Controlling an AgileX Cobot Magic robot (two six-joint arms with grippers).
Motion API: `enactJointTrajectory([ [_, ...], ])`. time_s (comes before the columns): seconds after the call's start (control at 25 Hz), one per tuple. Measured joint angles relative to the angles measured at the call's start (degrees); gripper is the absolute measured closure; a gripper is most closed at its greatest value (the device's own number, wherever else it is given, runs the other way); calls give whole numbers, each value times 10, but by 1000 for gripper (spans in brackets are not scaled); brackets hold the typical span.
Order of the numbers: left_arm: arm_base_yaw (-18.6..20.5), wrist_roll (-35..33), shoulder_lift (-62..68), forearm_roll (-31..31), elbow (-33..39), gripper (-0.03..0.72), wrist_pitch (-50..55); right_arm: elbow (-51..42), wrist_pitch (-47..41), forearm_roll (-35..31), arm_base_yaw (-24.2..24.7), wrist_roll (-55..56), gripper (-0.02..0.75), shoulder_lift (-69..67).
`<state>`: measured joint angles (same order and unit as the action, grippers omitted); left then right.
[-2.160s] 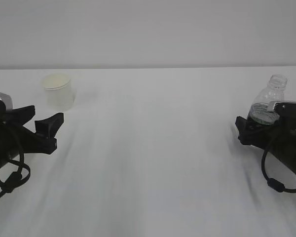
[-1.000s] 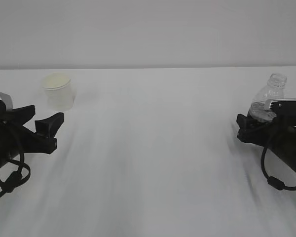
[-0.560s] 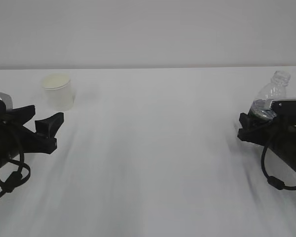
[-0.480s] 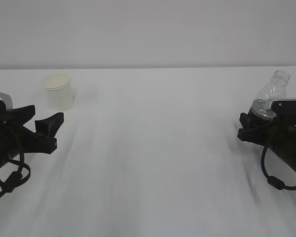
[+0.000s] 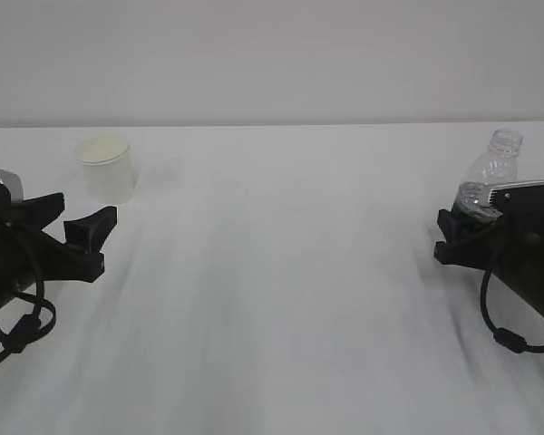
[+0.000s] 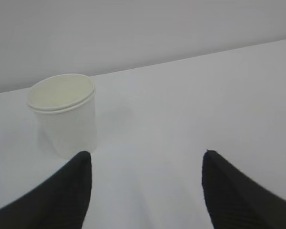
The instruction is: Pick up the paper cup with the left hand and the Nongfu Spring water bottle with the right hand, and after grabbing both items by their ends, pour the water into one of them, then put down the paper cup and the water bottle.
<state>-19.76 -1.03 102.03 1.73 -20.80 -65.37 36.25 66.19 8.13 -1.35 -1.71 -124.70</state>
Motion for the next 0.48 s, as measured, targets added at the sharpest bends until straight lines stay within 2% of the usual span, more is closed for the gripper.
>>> enactJointTrajectory([
  [0.48,0,0,0,3,0,164,0,-66,-18,41,0,-34,309,77],
])
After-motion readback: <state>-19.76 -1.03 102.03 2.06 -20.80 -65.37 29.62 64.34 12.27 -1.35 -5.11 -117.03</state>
